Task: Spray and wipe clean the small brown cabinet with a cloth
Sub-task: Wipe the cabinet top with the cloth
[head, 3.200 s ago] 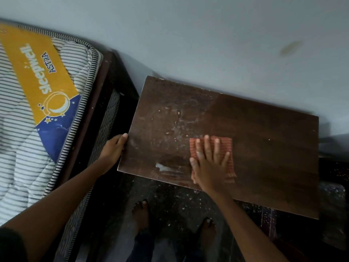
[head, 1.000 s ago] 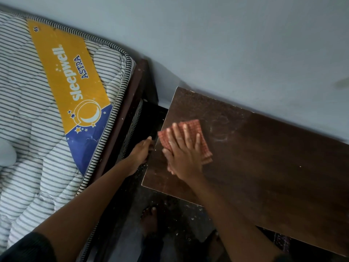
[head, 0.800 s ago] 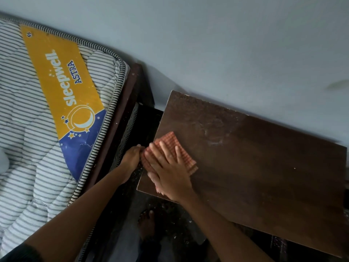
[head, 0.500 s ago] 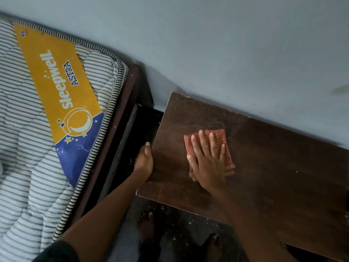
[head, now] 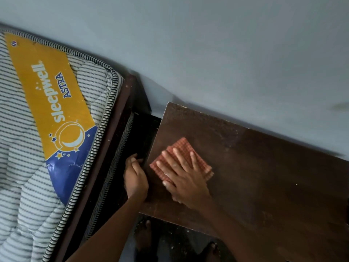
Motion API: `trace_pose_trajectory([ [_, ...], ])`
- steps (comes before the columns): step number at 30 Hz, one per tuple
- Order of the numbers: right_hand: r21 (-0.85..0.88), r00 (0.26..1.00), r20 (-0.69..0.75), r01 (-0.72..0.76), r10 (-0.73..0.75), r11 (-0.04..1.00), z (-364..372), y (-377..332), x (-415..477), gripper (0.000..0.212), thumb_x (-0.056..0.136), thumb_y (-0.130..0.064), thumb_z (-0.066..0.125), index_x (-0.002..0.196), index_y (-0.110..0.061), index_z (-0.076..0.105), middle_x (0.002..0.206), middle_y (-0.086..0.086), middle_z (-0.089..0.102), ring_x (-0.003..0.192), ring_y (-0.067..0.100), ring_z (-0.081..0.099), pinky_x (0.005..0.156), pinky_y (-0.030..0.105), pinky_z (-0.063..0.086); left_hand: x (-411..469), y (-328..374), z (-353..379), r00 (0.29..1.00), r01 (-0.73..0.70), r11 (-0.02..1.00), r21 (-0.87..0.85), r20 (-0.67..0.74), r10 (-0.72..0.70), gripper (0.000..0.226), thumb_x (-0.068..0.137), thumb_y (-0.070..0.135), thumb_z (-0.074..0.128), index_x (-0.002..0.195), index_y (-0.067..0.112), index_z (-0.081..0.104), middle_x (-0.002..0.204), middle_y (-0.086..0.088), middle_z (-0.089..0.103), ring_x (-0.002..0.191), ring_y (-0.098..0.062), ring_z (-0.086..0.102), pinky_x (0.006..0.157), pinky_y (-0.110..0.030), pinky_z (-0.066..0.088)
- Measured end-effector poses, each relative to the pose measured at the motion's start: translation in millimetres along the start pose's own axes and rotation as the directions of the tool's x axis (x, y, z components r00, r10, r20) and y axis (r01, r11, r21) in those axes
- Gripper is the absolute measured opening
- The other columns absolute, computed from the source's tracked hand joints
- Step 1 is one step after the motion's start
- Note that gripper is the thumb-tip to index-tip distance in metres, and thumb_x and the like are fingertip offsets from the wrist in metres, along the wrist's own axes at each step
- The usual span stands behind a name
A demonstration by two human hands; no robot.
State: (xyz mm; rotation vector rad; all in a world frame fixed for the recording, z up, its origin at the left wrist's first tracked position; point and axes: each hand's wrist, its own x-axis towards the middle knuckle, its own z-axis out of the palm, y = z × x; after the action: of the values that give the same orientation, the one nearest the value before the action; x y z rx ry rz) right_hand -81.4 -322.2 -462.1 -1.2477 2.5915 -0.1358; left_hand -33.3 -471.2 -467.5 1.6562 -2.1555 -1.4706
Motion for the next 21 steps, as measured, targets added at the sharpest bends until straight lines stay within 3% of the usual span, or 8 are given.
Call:
trace_pose_trajectory([
  [3,-0.004,0.989,-0.010,-0.149,0.149,0.989,-7.5,27.6,-5.0,0.060,0.091,-0.053,0.032,0.146,-0.036,0.015,0.156,-0.006,0.011,0.145,0.022,0.007,0.108,0.061,0.019,0.0,0.1,1.1,1.000,0.004,0.999,0.040,0.015,-0.005,0.033,0.100,0.019,0.028,0.123,0.015,0.051,0.114,-0.007,0.064,0.108,-0.029,0.055,0.079,-0.026,0.031],
  [6,0.017,0.929,-0.048,-0.366,0.366,0.931,-17.5,39.1,30.4,0.060,0.092,-0.053,0.023,0.147,-0.032,0.009,0.157,-0.002,0.007,0.145,0.026,0.003,0.112,0.062,0.007,0.9,-0.2,1.0,1.000,0.021,0.996,0.087,0.021,-0.023,0.034,0.100,0.024,0.027,0.124,0.021,0.051,0.115,-0.004,0.063,0.108,-0.030,0.054,0.081,-0.033,0.037],
  [9,0.083,0.872,-0.048,-0.482,0.487,0.872,-26.6,35.8,85.5,0.060,0.093,-0.055,0.018,0.146,-0.033,-0.002,0.155,-0.004,-0.009,0.144,0.027,-0.008,0.112,0.060,-0.003,0.5,-1.5,1.6,1.000,0.000,0.992,0.130,0.014,-0.002,0.036,0.097,0.031,0.025,0.124,0.027,0.049,0.118,-0.003,0.062,0.108,-0.030,0.055,0.087,-0.042,0.044],
  [11,0.082,0.889,-0.039,-0.453,0.457,0.888,-29.2,26.4,115.4,0.061,0.094,-0.053,0.021,0.146,-0.033,-0.003,0.156,-0.004,-0.011,0.144,0.026,-0.010,0.112,0.060,-0.005,-0.3,-0.3,2.3,1.000,-0.014,0.990,0.144,0.009,0.012,0.041,0.094,0.036,0.022,0.124,0.029,0.048,0.118,-0.002,0.063,0.108,-0.029,0.055,0.088,-0.044,0.045],
  [14,0.046,0.938,-0.056,-0.339,0.341,0.940,-31.2,15.6,126.1,0.062,0.092,-0.051,0.023,0.148,-0.028,0.008,0.158,-0.001,0.002,0.145,0.026,-0.004,0.113,0.060,-0.001,-0.2,-0.2,2.7,1.000,-0.013,0.989,0.151,-0.005,0.014,0.049,0.087,0.043,0.018,0.125,0.030,0.046,0.117,-0.001,0.063,0.108,-0.028,0.055,0.088,-0.045,0.045],
  [18,0.006,0.997,-0.032,-0.077,0.077,0.997,-22.8,20.5,76.0,0.062,0.093,-0.048,0.030,0.148,-0.026,0.013,0.158,-0.002,0.006,0.145,0.023,-0.002,0.113,0.058,0.011,-1.1,-0.4,1.7,0.999,-0.021,0.988,0.153,-0.025,0.025,0.049,0.087,0.041,0.018,0.126,0.028,0.045,0.117,-0.003,0.063,0.109,-0.029,0.054,0.088,-0.045,0.045],
  [21,-0.041,0.998,-0.020,-0.068,0.067,0.997,-14.7,48.1,28.5,0.064,0.091,-0.050,0.032,0.148,-0.028,0.012,0.158,-0.004,0.006,0.146,0.022,-0.001,0.113,0.056,0.014,-2.9,1.1,3.0,0.999,-0.015,0.986,0.168,-0.030,0.021,0.036,0.097,0.031,0.026,0.127,0.026,0.045,0.118,-0.006,0.062,0.110,-0.032,0.052,0.088,-0.044,0.041],
])
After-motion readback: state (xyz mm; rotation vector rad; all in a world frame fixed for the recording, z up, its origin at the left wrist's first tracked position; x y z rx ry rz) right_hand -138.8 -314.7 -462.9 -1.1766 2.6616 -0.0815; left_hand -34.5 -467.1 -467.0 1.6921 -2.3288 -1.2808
